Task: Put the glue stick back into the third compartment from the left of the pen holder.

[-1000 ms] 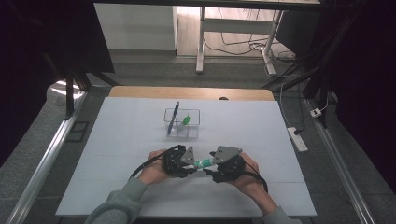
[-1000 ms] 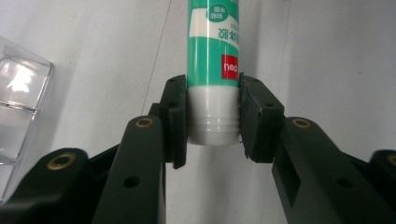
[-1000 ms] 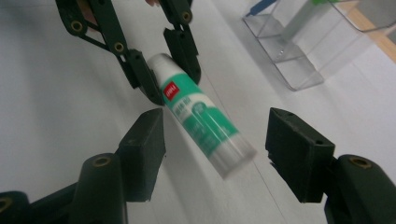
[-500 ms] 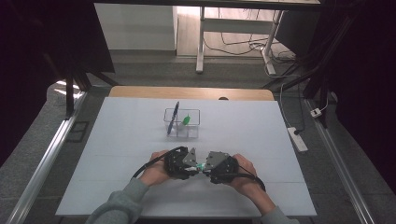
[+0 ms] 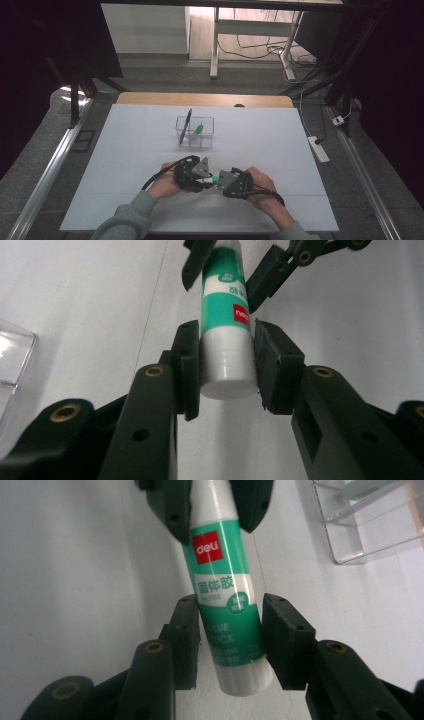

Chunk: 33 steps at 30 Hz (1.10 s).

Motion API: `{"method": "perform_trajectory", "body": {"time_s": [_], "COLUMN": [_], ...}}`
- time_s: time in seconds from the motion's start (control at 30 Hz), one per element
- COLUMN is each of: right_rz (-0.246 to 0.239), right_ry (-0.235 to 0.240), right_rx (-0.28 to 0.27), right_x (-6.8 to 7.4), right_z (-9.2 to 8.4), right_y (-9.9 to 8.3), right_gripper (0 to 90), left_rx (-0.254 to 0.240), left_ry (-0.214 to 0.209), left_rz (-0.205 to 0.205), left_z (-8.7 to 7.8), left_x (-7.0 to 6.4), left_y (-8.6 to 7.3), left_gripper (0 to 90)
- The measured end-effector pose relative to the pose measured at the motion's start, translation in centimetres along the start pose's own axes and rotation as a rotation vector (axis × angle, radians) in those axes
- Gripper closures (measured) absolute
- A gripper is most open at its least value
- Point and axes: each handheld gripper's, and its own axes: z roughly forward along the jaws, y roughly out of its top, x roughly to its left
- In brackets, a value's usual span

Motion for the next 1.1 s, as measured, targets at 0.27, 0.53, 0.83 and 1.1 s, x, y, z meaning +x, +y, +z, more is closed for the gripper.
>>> {"method": "perform_trajectory", "body": {"time_s": [0.27, 0.53, 0.83, 1.1], "right_rz": [-0.048, -0.016, 0.103, 0.24], "right_ry": [0.002, 0.003, -0.003, 0.014], "right_rx": [-0.009, -0.045, -0.093, -0.15], "right_x": [0.3, 0.0, -1.0, -1.9], "right_z": [0.1, -0.3, -0.8, -1.3], "right_y": [-0.2, -0.5, -1.2, -1.9], "right_gripper": [64.8, 66.1, 66.1, 66.1], "left_rx": [-0.05, -0.127, -0.219, -0.265], "left_ry": [-0.017, 0.011, 0.038, 0.06], "left_rz": [-0.01, -0.054, -0.182, -0.223], "left_z": [-0.5, -1.0, -1.6, -2.0], "left_x": [0.3, 0.5, 1.2, 1.4], "left_y": [-0.1, -0.3, -0.8, -1.1], "left_gripper": [63.6, 60.5, 45.3, 41.1]}}
